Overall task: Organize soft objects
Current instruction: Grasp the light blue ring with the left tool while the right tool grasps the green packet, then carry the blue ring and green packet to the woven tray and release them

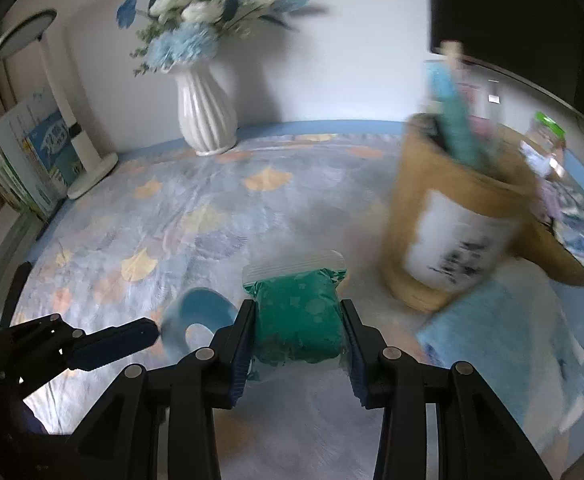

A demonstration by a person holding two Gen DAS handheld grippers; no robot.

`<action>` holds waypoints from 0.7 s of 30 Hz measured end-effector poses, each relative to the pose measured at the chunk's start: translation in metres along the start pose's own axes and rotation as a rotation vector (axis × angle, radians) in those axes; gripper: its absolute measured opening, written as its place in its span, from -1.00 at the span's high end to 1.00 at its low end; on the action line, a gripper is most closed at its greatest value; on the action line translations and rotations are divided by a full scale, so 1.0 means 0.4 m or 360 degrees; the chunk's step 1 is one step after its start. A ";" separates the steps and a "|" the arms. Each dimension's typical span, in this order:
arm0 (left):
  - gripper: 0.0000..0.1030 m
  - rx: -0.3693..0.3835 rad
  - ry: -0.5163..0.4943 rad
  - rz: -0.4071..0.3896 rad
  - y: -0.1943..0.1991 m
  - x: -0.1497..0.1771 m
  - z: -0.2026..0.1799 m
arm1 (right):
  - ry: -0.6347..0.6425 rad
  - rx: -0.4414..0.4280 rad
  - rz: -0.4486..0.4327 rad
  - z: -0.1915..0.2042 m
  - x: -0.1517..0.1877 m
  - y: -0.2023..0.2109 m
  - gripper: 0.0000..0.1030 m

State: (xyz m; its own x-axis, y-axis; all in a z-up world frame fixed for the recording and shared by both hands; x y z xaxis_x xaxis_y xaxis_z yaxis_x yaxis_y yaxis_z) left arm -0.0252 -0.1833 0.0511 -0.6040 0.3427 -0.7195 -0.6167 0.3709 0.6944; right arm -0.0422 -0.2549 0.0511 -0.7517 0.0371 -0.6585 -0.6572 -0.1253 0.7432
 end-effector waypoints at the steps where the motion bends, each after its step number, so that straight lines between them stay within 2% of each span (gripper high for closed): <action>1: 0.54 0.0001 -0.0023 0.0023 -0.010 0.003 -0.004 | -0.0001 0.0003 -0.0015 -0.011 0.004 0.013 0.23; 2: 0.51 -0.0004 -0.0025 0.0029 -0.011 0.010 -0.003 | 0.0006 0.0011 -0.0023 -0.019 0.004 0.020 0.23; 3: 0.18 -0.0028 -0.0015 0.0056 -0.015 0.019 0.007 | 0.0008 0.0029 -0.0025 -0.032 0.007 0.026 0.23; 4: -0.31 -0.0041 -0.0003 0.0087 -0.017 0.028 0.015 | -0.0008 0.0028 -0.0027 -0.046 0.011 0.031 0.23; 6: -0.76 -0.0025 0.0069 0.0118 -0.015 0.055 0.041 | -0.0045 -0.0021 -0.0027 -0.067 0.020 0.042 0.23; 9: -0.77 -0.0010 0.0105 0.0138 -0.018 0.073 0.044 | -0.0062 -0.0073 -0.0014 -0.085 0.038 0.044 0.23; 12: -0.77 -0.0178 0.0089 0.0259 -0.079 0.078 0.048 | -0.0096 -0.0111 0.0021 -0.095 0.053 0.026 0.23; 15: -0.76 -0.0226 0.0052 0.0318 -0.114 0.094 0.045 | -0.0122 -0.0162 0.0058 -0.096 0.065 0.014 0.23; 16: -0.69 -0.0235 0.0044 0.0322 -0.122 0.100 0.043 | -0.0116 -0.0165 0.0058 -0.095 0.068 0.014 0.23; 18: -0.26 -0.0188 0.0029 0.0301 -0.124 0.104 0.033 | -0.0103 -0.0160 0.0055 -0.097 0.070 0.018 0.23; 21: -0.23 -0.0194 -0.0006 0.0280 -0.110 0.094 0.016 | -0.0110 -0.0189 0.0040 -0.106 0.068 0.031 0.23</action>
State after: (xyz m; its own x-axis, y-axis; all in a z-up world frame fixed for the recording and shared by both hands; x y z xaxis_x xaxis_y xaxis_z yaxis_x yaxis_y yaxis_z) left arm -0.0175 -0.1812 -0.0065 -0.7057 0.3965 -0.5871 -0.5587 0.1982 0.8054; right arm -0.0685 -0.2977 0.0373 -0.7726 0.1003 -0.6269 -0.6300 -0.2433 0.7375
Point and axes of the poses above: each gripper's, at about its wrist camera, not at the fingertips, and y roughly against the way its jaws point, z to its left, x to its underside, the point moved 3 cm from there along -y, roughly the way its jaws point, and after that the axes turned 5 degrees about -x, right-handed, at the moved point
